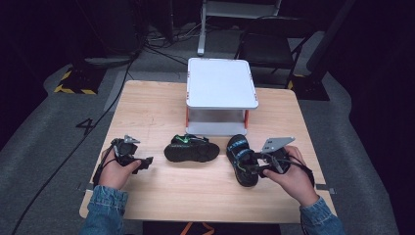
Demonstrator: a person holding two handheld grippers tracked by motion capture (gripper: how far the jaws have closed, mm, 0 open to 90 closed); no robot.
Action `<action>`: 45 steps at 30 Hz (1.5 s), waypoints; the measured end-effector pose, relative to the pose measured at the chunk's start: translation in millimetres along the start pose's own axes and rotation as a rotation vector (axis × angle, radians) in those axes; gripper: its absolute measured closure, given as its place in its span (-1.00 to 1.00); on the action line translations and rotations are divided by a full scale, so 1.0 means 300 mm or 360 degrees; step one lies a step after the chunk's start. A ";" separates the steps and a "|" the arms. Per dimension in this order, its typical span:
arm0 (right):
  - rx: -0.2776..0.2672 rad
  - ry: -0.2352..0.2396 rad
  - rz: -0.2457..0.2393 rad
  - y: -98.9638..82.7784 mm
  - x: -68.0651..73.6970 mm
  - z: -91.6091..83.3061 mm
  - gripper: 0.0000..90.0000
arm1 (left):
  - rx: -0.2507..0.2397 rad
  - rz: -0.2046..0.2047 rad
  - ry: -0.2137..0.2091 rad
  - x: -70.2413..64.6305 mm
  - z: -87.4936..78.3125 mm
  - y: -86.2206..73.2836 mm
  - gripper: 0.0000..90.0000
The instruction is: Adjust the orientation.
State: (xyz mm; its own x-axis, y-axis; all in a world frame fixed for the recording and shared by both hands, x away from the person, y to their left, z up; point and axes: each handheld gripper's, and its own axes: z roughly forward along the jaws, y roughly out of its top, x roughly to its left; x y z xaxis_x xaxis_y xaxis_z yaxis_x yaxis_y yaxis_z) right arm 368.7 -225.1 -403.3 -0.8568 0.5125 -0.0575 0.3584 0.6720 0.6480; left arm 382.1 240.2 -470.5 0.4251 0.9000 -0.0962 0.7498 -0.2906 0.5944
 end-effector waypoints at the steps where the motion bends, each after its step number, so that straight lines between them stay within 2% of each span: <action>1: 0.0011 0.0007 -0.0021 0.003 0.011 0.010 0.12 | 0.0008 0.0008 0.0003 0.000 0.004 0.003 -0.52; 4: 0.0117 0.0041 0.0002 -0.001 0.028 0.072 0.44 | 0.0018 0.0029 -0.0009 -0.005 0.014 0.010 -0.52; 5: 0.0117 0.0041 0.0002 -0.001 0.028 0.072 0.44 | 0.0018 0.0029 -0.0009 -0.005 0.014 0.010 -0.52; 6: 0.0175 0.0084 0.0070 -0.010 0.024 0.111 0.81 | 0.0018 0.0031 -0.0014 -0.006 0.016 0.012 -0.52; 8: 0.0162 0.0102 0.0110 -0.006 0.022 0.116 0.87 | 0.0014 0.0025 -0.0005 -0.004 0.019 0.012 -0.52; 10: 0.0120 0.0064 0.0141 0.002 0.025 0.116 0.88 | 0.0023 0.0019 -0.0006 0.001 0.019 0.010 -0.52; 12: 0.0086 0.0068 0.0172 0.007 0.026 0.122 0.87 | 0.0021 0.0004 -0.0010 0.002 0.021 0.008 -0.52; 14: 0.0127 0.0118 0.0158 0.004 0.031 0.135 0.88 | 0.0025 0.0005 -0.0007 0.004 0.020 0.006 -0.52; 15: 0.0128 0.0119 0.0167 0.001 0.033 0.133 0.88 | 0.0021 -0.0002 -0.0012 0.005 0.020 0.005 -0.52; 18: 0.0150 0.0121 0.0170 0.001 0.030 0.119 0.75 | 0.0010 -0.0012 -0.0029 0.017 0.014 0.010 -0.52; 19: 0.0116 0.0123 0.0177 0.004 0.032 0.113 0.61 | -0.0005 -0.0015 -0.0042 0.026 0.010 0.015 -0.52; 20: 0.0067 0.0128 0.0177 0.010 0.035 0.108 0.35 | -0.0022 -0.0030 -0.0043 0.032 0.004 0.021 -0.52; 21: 0.0026 0.0123 0.0178 0.017 0.038 0.106 0.25 | -0.0050 -0.0034 -0.0023 0.041 -0.009 0.032 -0.52; 24: -0.0095 0.0078 0.0135 0.068 0.053 0.106 0.17 | -0.0115 -0.0051 -0.0014 0.059 -0.038 0.047 -0.52; 26: -0.0131 0.0053 0.0115 0.102 0.060 0.123 0.09 | -0.0139 -0.0071 -0.0022 0.076 -0.047 0.045 -0.52; 28: -0.0159 0.0027 0.0088 0.147 0.066 0.151 -0.01 | -0.0153 -0.0082 -0.0003 0.093 -0.049 0.040 -0.52; 29: -0.0159 0.0027 0.0088 0.147 0.066 0.151 -0.01 | -0.0153 -0.0082 -0.0003 0.093 -0.049 0.040 -0.52; 30: -0.0215 0.0016 0.0099 0.197 0.067 0.187 -0.05 | -0.0165 -0.0104 0.0012 0.109 -0.052 0.036 -0.51; 33: -0.0296 0.0050 0.0108 0.260 0.076 0.236 -0.09 | -0.0185 -0.0128 0.0013 0.119 -0.055 0.037 -0.51; 36: -0.0323 0.0075 0.0043 0.319 0.095 0.306 -0.14 | -0.0198 -0.0122 -0.0002 0.114 -0.051 0.044 -0.51; 41: -0.0279 0.0083 0.0036 0.341 0.096 0.379 -0.17 | -0.0171 -0.0110 -0.0013 0.100 -0.038 0.049 -0.51; 42: -0.0261 0.0092 0.0041 0.338 0.096 0.384 -0.16 | -0.0170 -0.0104 -0.0011 0.102 -0.038 0.048 -0.51; 45: -0.0285 0.0093 0.0029 0.325 0.102 0.381 -0.12 | -0.0176 -0.0113 -0.0003 0.106 -0.045 0.045 -0.51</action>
State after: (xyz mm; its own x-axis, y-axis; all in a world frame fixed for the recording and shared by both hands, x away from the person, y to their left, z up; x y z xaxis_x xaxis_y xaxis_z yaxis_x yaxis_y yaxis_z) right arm 419.8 -82.6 -428.7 -0.8727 0.4882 -0.0037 0.3069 0.5544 0.7736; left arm 398.8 269.3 -454.7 0.3739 0.9164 -0.1427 0.7177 -0.1885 0.6704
